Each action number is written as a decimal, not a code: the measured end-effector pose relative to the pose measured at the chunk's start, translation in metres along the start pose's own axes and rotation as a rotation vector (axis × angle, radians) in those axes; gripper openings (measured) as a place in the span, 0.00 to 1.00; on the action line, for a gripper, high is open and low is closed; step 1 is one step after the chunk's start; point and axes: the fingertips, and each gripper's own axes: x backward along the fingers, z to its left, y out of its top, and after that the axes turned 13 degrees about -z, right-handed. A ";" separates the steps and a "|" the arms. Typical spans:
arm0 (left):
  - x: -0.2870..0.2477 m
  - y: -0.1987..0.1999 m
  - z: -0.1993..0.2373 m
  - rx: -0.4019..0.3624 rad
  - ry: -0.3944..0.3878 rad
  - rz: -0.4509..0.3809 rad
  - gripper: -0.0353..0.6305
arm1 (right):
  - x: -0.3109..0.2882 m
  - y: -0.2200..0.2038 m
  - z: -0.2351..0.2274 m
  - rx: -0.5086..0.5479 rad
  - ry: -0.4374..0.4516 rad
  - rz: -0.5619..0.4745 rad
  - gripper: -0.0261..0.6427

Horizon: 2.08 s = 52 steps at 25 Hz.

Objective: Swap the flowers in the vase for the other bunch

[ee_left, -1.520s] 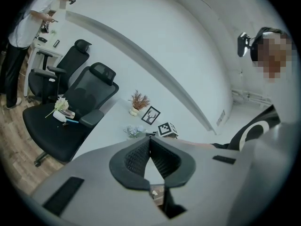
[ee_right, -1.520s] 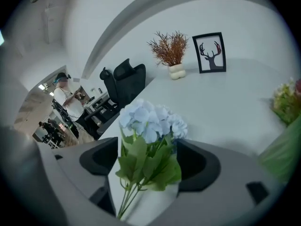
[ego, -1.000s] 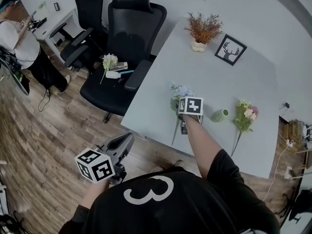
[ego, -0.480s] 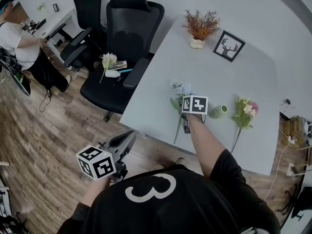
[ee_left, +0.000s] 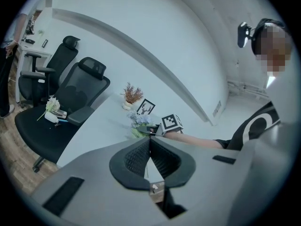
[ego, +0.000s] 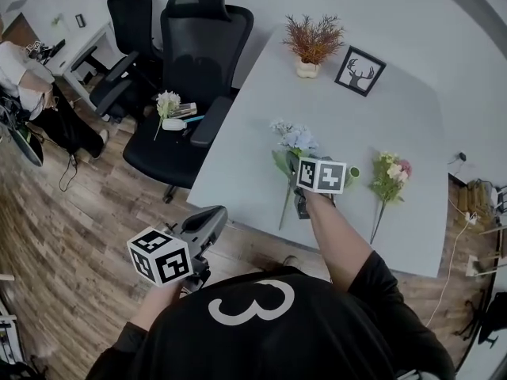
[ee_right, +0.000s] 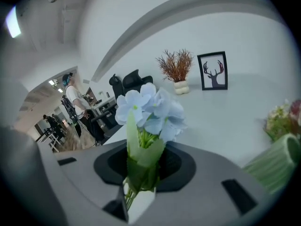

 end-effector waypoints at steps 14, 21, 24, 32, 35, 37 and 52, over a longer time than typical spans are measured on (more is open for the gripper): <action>-0.067 -0.009 -0.052 -0.023 -0.187 0.068 0.07 | 0.102 0.087 0.013 0.088 0.102 -0.299 0.21; -0.102 -0.019 -0.087 -0.029 -0.280 0.098 0.07 | 0.160 0.125 -0.004 0.057 0.122 -0.472 0.20; -0.119 -0.023 -0.104 -0.030 -0.316 0.110 0.07 | 0.187 0.148 -0.009 0.065 0.139 -0.555 0.20; -0.152 -0.031 -0.146 -0.023 -0.385 0.124 0.07 | 0.250 0.201 -0.026 0.226 0.131 -0.757 0.19; -0.165 -0.029 -0.156 -0.018 -0.387 0.127 0.07 | 0.260 0.218 -0.040 0.247 0.131 -0.802 0.19; -0.166 -0.031 -0.156 -0.016 -0.386 0.125 0.07 | 0.264 0.222 -0.042 0.250 0.133 -0.830 0.19; -0.182 -0.037 -0.145 -0.003 -0.291 0.121 0.07 | 0.255 0.246 -0.033 0.510 0.175 -0.948 0.19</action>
